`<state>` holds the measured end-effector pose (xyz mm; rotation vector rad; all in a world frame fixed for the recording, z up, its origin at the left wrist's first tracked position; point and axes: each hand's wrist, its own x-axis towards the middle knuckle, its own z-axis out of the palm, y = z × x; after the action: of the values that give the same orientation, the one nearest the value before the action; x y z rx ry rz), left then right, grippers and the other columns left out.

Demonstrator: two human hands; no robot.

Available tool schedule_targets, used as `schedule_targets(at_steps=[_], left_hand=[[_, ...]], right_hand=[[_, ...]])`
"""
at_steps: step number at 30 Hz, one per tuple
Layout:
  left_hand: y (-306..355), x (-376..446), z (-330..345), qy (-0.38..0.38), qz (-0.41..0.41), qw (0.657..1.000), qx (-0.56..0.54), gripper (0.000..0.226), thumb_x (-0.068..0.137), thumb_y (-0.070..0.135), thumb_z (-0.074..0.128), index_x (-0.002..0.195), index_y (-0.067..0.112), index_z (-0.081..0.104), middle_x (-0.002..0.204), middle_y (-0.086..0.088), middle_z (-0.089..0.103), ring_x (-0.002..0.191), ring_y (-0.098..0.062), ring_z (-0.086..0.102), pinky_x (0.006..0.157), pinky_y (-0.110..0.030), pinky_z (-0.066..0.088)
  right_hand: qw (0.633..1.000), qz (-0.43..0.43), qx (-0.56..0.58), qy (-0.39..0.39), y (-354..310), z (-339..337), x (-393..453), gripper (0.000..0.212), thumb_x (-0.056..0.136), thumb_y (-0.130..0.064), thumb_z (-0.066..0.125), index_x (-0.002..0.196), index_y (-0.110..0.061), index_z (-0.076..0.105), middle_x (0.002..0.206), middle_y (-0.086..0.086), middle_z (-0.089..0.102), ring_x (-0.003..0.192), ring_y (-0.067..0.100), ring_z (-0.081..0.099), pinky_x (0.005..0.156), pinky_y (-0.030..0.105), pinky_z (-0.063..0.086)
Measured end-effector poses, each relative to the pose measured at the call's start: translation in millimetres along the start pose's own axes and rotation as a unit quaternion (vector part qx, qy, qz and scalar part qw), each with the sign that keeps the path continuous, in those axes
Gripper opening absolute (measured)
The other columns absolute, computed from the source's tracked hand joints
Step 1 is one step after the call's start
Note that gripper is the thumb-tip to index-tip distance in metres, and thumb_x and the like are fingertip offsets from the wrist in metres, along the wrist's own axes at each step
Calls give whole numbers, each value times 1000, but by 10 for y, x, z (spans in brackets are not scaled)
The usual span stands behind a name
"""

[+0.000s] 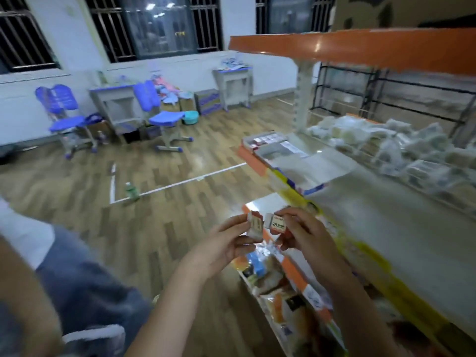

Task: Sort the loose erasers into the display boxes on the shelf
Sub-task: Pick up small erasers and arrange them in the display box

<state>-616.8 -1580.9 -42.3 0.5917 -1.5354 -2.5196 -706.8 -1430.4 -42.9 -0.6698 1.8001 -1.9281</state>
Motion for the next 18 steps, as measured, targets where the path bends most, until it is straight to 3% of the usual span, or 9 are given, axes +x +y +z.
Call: schedule_targets(at_steps=[5, 8, 14, 18], left_hand=[[233, 123, -544, 5, 15, 999, 30, 21, 84, 0, 59, 102, 10, 64, 74, -4, 70, 64, -12, 67, 57, -19, 53], [357, 305, -739, -15, 23, 994, 104, 39, 69, 3, 69, 105, 18, 64, 86, 4, 66, 73, -7, 63, 65, -17, 51], [625, 967, -1014, 11, 55, 972, 229, 45, 81, -7, 63, 107, 31, 62, 94, 3, 66, 76, -4, 61, 64, -16, 47], [858, 1533, -1157, 1, 69, 960, 270, 37, 83, -4, 59, 106, 25, 58, 91, 1, 66, 75, -7, 62, 67, -20, 46]], right_hand=[[997, 41, 53, -41, 96, 482, 408, 14, 90, -8, 56, 102, -8, 63, 81, 10, 69, 60, 14, 64, 56, 19, 51], [995, 44, 35, -78, 124, 604, 652, 25, 86, 0, 61, 109, -8, 60, 91, 12, 69, 66, 12, 65, 60, 17, 52], [997, 15, -33, -69, 173, 700, 1323, 28, 84, 1, 63, 109, -11, 59, 91, 9, 70, 71, 14, 67, 62, 19, 53], [996, -6, -72, -45, 236, 712, 1895, 26, 84, 0, 63, 108, -12, 59, 89, 8, 70, 75, 19, 68, 63, 22, 54]])
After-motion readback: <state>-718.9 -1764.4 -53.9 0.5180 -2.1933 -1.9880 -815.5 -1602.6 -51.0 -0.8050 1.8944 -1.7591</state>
